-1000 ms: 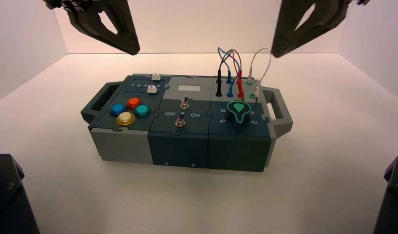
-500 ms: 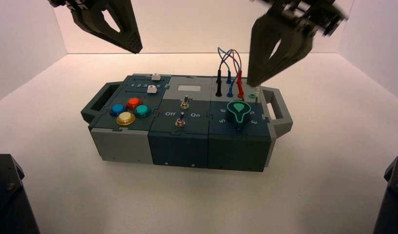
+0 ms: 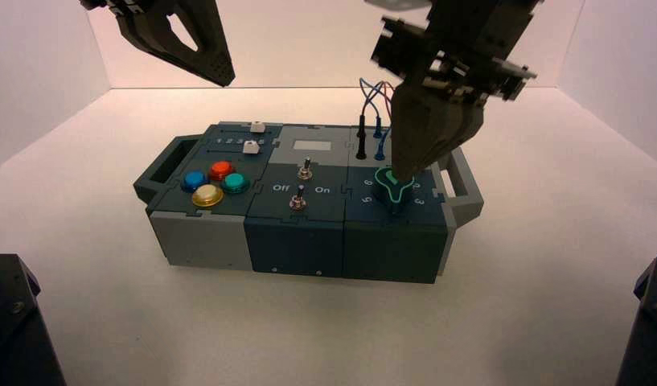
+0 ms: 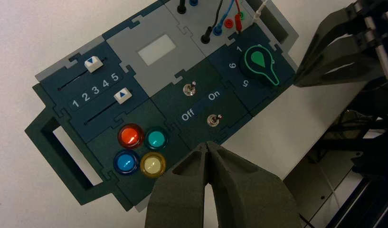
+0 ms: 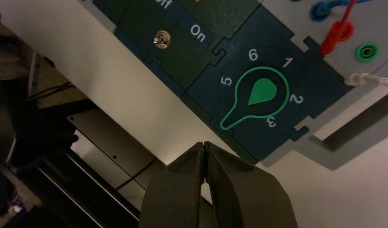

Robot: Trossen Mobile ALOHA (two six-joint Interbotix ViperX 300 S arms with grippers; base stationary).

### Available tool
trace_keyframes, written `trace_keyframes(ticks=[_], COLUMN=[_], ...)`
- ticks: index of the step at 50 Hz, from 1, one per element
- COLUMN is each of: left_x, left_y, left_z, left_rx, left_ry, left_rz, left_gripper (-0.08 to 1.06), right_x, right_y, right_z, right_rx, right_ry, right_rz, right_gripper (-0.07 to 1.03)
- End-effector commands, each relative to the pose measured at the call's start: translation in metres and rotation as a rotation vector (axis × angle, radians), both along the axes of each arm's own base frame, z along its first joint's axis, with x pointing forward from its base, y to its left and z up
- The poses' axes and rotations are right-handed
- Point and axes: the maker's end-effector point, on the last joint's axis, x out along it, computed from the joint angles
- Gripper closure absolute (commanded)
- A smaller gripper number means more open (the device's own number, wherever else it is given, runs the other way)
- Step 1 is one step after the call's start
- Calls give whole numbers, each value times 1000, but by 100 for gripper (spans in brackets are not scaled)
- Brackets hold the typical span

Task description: Turn the knob to position 1.

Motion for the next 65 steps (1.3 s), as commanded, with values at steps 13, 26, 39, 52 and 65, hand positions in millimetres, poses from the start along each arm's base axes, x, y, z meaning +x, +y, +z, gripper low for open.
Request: trace_keyframes(ticks=[13,26,39,52,65], left_x=[3,3,3,3,4], left_y=[-2,0,0,0,0], left_z=[7,6,7,7,7], left_rx=[-11,-5,-8,-4,-2], left_ry=[-19,-19,-27,-27,-25], left_rz=[0,-1,-4,-5,-4], left_gripper=[101,101,101,100,101], right_x=[10,13,14,17,17], right_y=[21,23,22,22,17], right_z=[-5,-10,-24,-27,-31], right_rx=[24,16,-12,-19,-35], right_ry=[6,10,22,20,21], right_rz=[-33,-46,-50,-50,-50], right_gripper=[99,99,99,99,99])
